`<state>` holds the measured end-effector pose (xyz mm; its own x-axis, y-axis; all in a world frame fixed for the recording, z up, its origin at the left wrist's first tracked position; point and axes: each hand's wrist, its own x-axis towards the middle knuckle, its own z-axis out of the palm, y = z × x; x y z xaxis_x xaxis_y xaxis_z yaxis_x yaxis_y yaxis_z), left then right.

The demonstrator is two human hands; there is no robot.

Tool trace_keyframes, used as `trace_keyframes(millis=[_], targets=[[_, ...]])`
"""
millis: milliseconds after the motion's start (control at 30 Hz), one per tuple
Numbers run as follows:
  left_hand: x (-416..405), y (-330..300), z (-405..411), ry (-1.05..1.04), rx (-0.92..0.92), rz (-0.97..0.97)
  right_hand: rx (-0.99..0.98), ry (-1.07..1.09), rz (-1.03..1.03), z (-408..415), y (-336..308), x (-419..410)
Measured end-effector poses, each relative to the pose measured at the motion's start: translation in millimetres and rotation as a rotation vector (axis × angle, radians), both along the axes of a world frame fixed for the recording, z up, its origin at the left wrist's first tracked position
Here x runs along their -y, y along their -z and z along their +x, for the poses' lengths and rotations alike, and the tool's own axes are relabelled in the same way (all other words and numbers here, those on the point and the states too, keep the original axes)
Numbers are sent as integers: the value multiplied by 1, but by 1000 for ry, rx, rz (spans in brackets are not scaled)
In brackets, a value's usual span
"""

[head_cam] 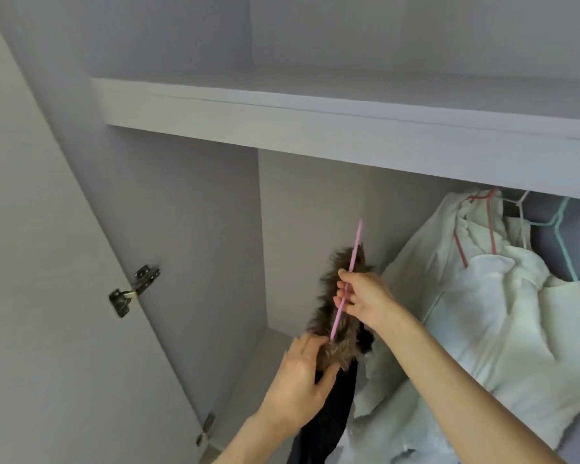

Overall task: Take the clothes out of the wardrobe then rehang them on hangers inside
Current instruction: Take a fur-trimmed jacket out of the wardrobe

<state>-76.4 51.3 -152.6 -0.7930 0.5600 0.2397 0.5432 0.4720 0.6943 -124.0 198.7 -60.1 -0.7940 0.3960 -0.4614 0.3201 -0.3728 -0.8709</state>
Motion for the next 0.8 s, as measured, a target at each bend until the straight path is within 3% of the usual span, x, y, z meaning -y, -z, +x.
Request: trace_keyframes(millis=[67, 167, 233, 400, 500, 567, 633, 800], targets=[[23, 8, 0, 3, -5, -147, 103, -105, 7, 1, 14, 10], [56, 17, -6, -103, 79, -135, 151, -265, 104, 8, 40, 21], [75, 23, -12, -193, 38, -141, 164, -378, 194, 14, 52, 26], [115, 29, -9, -403, -70, -204, 161, -671, 543, 26, 64, 46], [129, 33, 9, -546, -204, -283, 25, -778, 935, 34, 73, 66], [136, 41, 29, -615, -227, -322, -68, -831, 1085, 43, 82, 80], [145, 52, 52, -668, -168, -353, -149, -900, 1123, 52, 90, 93], [179, 67, 105, -801, -78, -337, -413, -1111, 959, 68, 97, 133]])
